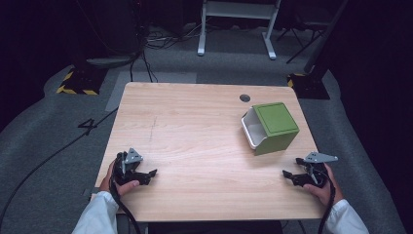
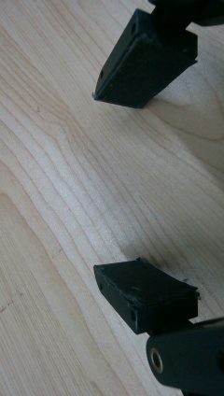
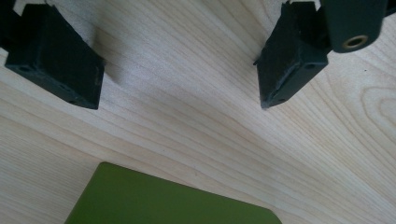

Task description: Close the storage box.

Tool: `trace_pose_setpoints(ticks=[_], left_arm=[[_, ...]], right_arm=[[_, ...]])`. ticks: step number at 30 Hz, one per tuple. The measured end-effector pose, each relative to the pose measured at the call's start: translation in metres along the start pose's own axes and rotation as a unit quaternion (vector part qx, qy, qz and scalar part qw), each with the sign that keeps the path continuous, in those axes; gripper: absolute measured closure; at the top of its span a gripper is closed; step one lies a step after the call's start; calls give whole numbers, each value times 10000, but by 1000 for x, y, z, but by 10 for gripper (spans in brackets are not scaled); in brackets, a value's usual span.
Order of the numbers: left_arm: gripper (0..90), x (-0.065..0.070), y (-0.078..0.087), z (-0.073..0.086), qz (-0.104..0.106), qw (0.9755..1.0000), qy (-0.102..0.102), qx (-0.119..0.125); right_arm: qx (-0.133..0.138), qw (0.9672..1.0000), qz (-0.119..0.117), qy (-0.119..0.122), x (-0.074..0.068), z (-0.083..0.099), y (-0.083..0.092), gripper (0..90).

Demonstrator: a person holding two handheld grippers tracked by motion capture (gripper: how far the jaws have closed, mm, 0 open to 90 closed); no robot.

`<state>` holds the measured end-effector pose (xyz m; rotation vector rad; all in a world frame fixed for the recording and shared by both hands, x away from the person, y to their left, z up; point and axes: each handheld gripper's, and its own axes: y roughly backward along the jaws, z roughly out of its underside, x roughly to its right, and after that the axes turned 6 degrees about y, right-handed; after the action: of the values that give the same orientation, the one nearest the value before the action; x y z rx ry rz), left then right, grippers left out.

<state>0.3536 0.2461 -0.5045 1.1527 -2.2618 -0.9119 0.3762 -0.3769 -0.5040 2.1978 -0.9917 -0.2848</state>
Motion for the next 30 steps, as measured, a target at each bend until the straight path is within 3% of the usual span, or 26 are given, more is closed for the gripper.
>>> trace_pose_setpoints(ticks=[30], left_arm=[[137,0,-2,-2,15,10000,-40,-21]], right_arm=[[-2,10000,-10,2,0,0,0,147]])
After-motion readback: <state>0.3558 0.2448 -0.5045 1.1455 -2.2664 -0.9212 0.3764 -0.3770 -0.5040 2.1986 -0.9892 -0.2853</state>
